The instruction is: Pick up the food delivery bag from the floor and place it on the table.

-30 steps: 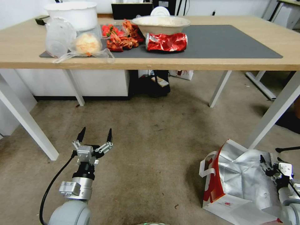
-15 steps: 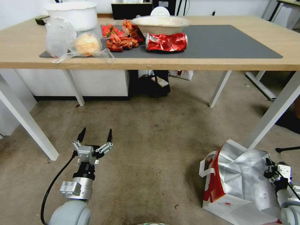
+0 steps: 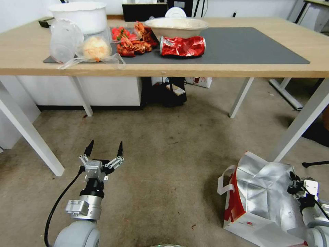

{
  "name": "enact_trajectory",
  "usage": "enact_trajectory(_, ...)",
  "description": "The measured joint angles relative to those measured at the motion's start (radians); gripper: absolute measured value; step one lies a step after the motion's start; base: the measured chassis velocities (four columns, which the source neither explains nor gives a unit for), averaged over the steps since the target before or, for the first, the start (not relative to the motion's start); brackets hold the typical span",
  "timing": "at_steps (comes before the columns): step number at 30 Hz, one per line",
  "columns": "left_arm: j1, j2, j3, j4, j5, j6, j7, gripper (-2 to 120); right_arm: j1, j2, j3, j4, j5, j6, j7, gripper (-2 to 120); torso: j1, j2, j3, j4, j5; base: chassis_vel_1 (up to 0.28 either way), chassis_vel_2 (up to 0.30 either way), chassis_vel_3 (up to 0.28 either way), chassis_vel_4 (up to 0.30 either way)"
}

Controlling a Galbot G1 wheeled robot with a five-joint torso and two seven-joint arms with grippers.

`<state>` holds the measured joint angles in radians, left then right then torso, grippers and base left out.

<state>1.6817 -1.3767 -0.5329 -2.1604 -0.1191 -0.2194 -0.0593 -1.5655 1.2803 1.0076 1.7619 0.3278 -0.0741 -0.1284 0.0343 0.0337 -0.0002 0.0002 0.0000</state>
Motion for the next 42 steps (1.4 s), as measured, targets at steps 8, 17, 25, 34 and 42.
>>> enact_trajectory(8,-0.001,0.0,-0.004,-0.006,-0.003,0.005,-0.002,100,-0.058,-0.027,-0.031,0.208,0.042,-0.015,-0.027,0,0.0,0.0,0.0,0.0001,-0.0002,0.0,0.0,0.0,0.0)
enact_trajectory(17,-0.009,0.003,0.0,-0.01,-0.035,0.005,-0.025,100,-0.097,-0.077,-0.038,0.376,0.098,-0.049,-0.043,0,0.0,0.0,0.0,-0.0001,-0.0001,0.0,0.0,0.0,0.0)
enact_trajectory(25,-0.001,0.014,-0.002,-0.039,-0.021,0.064,-0.029,100,-0.117,-0.157,-0.045,0.543,0.173,-0.096,-0.045,0,0.0,0.0,0.0,0.0,0.0002,0.0,0.0,0.0,0.0)
enact_trajectory(34,-0.001,0.02,-0.007,-0.057,-0.016,0.07,-0.02,100,-0.136,-0.27,-0.033,0.646,0.296,-0.118,-0.054,0,0.0,0.0,0.0,0.0,-0.0001,0.0,0.0,0.0,0.0)
enact_trajectory(42,0.004,0.02,-0.023,-0.062,-0.051,0.062,0.003,99,-0.14,-0.319,-0.029,0.691,0.347,-0.123,-0.081,0,0.0,0.0,0.0,0.0,0.0001,0.0,0.0,0.0,0.0)
